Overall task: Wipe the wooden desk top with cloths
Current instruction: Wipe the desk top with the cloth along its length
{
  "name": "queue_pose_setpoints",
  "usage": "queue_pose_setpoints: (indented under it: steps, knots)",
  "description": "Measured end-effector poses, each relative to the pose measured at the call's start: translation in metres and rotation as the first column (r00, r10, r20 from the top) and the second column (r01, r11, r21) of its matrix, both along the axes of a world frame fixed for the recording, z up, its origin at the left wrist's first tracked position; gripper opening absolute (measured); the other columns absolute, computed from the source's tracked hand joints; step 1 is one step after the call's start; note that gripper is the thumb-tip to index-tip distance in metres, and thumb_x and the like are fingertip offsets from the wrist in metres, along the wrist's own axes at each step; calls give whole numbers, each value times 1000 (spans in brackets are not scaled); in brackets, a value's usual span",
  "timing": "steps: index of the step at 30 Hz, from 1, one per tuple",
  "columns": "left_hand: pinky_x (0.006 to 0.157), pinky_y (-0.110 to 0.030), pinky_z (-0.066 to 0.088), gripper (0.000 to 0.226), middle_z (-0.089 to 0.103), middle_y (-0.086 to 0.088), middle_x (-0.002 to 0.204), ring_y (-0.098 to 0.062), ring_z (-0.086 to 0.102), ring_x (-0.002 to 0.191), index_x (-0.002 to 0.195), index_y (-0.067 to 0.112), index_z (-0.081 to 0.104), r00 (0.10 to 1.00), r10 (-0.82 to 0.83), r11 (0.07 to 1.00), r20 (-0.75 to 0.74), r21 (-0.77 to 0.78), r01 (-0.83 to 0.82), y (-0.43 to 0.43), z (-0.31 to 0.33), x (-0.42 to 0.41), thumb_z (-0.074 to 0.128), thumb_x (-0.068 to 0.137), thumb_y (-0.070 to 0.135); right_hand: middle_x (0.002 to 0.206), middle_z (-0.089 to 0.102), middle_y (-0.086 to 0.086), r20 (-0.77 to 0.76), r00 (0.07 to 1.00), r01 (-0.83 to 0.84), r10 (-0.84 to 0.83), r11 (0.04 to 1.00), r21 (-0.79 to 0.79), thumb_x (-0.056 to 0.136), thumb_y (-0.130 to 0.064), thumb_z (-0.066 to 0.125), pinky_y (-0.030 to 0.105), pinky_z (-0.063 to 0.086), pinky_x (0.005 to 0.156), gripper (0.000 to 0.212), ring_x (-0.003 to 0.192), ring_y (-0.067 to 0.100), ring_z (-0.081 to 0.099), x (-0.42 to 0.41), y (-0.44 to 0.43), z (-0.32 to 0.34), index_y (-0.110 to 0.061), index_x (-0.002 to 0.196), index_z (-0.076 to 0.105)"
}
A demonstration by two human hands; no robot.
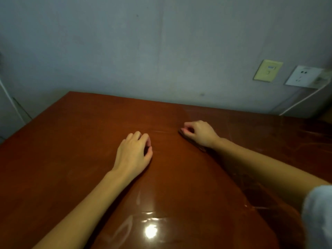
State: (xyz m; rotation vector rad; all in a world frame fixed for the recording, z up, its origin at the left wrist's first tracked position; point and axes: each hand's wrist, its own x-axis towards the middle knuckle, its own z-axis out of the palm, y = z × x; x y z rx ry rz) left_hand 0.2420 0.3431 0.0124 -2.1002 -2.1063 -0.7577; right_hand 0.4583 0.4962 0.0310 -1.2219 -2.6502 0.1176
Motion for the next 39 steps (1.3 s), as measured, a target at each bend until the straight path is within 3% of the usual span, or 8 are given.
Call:
queue_pose_setpoints:
  steps: [4,9,13,19,22,27,30,39]
  knots:
    - [66,-29,36,14,47,7,83,-16,47,81,79,24,47,1000,26,1000,2,12,-26,25,-4,3,53,87,34,72,52,-10,4,987,-159,159,985,63,96,-39,45,31,41,58,27,66,14,53,-29,-30,-4,-26,73,43]
    - [68,-29,38,13,48,7,83,-15,46,80,80,25,47,999,32,998,-5,46,-31,28,-12,1,52,88,34,71,45,-10,-8,891,-453,453,890,-50,96,-33,44,32,38,58,29,62,9,43,12,-48,-2,-21,70,43]
    - [67,-28,39,13,48,6,83,-14,45,79,81,24,47,1000,22,999,4,46,-22,29,-11,1,52,89,33,67,45,-11,8,966,-260,260,965,13,97,-35,43,34,39,58,28,59,8,42,32,9,0,-29,70,39]
    - [67,-27,35,15,47,7,82,-14,43,78,78,24,45,1000,20,999,3,46,-20,30,-10,1,53,89,32,68,56,3,-25,992,121,-121,992,25,97,-40,46,33,40,61,28,65,29,56,-23,64,-4,-24,74,48]
    - [66,-30,36,15,48,6,81,-18,47,78,77,23,46,1000,18,998,9,60,-18,29,-11,1,56,87,30,76,63,7,-21,996,94,-92,993,68,95,-41,46,35,40,63,29,75,33,60,-52,52,-4,-20,78,53]
    - [68,-33,41,12,48,6,80,-19,48,78,79,23,49,1000,22,998,16,63,-23,28,-12,0,57,86,29,71,51,-8,-19,963,-268,270,962,58,98,-36,44,30,37,57,27,64,13,50,-34,7,-4,-26,73,43]
    - [69,-31,40,11,48,6,82,-17,47,79,81,23,49,1000,12,998,22,61,-14,28,-12,0,55,88,30,70,46,-11,14,929,-369,369,929,23,98,-39,39,31,38,58,29,63,10,46,-1,8,-3,-26,72,40]
    - [63,-28,31,20,45,6,77,-17,46,74,75,24,42,1000,15,996,14,90,-16,33,-12,1,59,84,26,63,50,6,-21,988,156,-155,986,58,99,-34,46,32,30,57,31,59,26,46,-1,106,-2,-18,72,47]
